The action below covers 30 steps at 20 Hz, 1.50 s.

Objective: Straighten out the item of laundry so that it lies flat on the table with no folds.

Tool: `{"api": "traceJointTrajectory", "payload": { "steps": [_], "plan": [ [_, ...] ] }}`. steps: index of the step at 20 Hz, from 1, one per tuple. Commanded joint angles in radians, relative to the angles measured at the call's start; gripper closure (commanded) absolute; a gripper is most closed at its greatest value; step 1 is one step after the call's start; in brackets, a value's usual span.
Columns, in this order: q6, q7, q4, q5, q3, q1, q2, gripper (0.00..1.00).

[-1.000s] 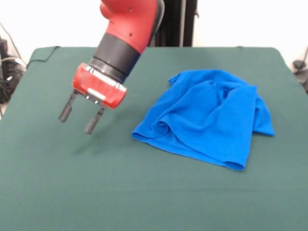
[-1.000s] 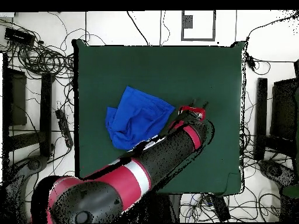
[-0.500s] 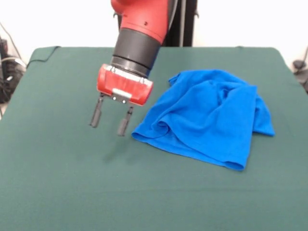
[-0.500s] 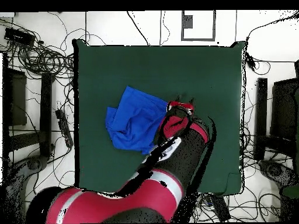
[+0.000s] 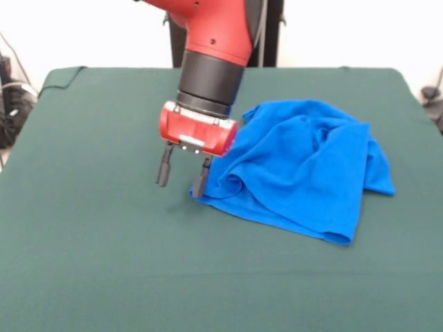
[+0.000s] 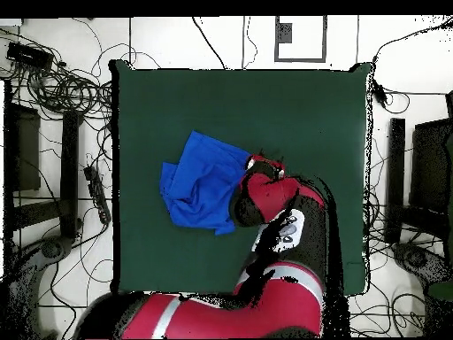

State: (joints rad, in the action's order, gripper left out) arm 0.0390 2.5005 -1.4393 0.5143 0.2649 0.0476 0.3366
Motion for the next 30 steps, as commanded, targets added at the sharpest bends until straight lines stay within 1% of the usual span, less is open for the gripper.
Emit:
{"api": "traceJointTrajectory", "payload": {
  "steps": [1, 4, 7, 11, 15, 19, 23, 25, 29, 30],
  "plan": [
    [-0.156, 0.028, -0.150, -0.055, -0.271, 0.004, 0.008, 0.00],
    [-0.171, 0.047, -0.180, -0.073, -0.282, 0.002, 0.025, 0.00],
    [-0.187, 0.067, -0.201, -0.094, -0.282, -0.019, 0.037, 0.00],
    [-0.168, 0.088, -0.208, -0.114, -0.281, -0.034, 0.023, 0.00],
    [-0.151, 0.094, -0.201, -0.130, -0.278, -0.038, -0.008, 0.00],
    [-0.170, 0.070, -0.180, -0.138, -0.297, -0.022, -0.052, 0.00],
    [-0.153, 0.082, -0.152, -0.151, -0.280, -0.039, -0.098, 0.00],
    [-0.147, 0.094, -0.123, -0.165, -0.248, -0.065, -0.126, 0.00],
    [-0.139, 0.138, -0.042, -0.209, -0.117, -0.165, -0.208, 0.00],
    [-0.133, 0.153, -0.010, -0.224, -0.062, -0.203, -0.238, 0.00]
  ]
}}
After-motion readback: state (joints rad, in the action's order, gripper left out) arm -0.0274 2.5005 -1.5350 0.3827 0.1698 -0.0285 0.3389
